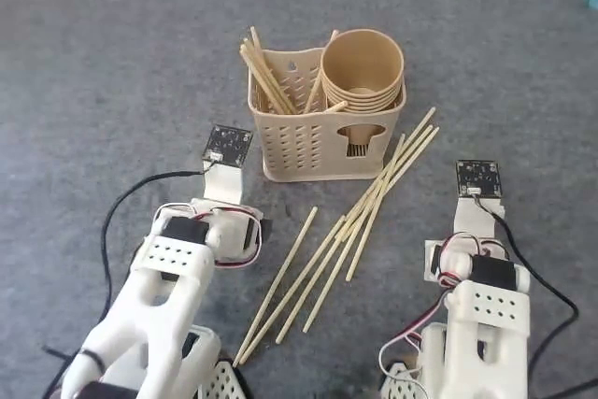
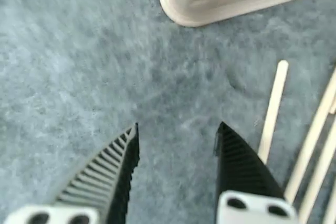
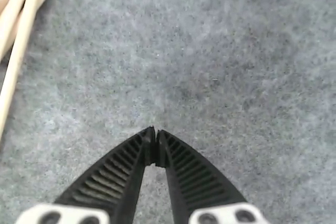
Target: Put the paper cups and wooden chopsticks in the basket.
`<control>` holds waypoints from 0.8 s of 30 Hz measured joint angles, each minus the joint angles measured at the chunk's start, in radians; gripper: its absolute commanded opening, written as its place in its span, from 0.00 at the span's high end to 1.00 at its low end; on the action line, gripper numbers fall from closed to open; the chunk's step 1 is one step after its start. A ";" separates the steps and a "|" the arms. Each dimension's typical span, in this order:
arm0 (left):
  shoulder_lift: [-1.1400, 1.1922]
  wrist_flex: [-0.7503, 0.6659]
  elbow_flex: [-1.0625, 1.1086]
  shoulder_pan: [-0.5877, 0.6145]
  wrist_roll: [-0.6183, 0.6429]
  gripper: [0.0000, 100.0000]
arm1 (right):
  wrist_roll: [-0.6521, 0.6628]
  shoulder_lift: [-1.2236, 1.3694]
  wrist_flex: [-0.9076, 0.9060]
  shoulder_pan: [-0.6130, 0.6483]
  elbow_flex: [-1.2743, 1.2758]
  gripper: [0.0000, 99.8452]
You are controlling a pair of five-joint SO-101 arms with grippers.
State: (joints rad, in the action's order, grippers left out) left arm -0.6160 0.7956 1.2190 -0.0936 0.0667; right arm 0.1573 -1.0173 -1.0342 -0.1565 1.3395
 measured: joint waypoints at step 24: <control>-0.354 0.325 0.129 -0.196 -0.367 0.78 | 0.054 0.000 0.023 0.000 0.000 0.99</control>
State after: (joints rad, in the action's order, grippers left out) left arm -0.9705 1.1208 1.3479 -0.2900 -0.3000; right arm 0.2110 -1.0173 -1.0111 -0.1565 1.3395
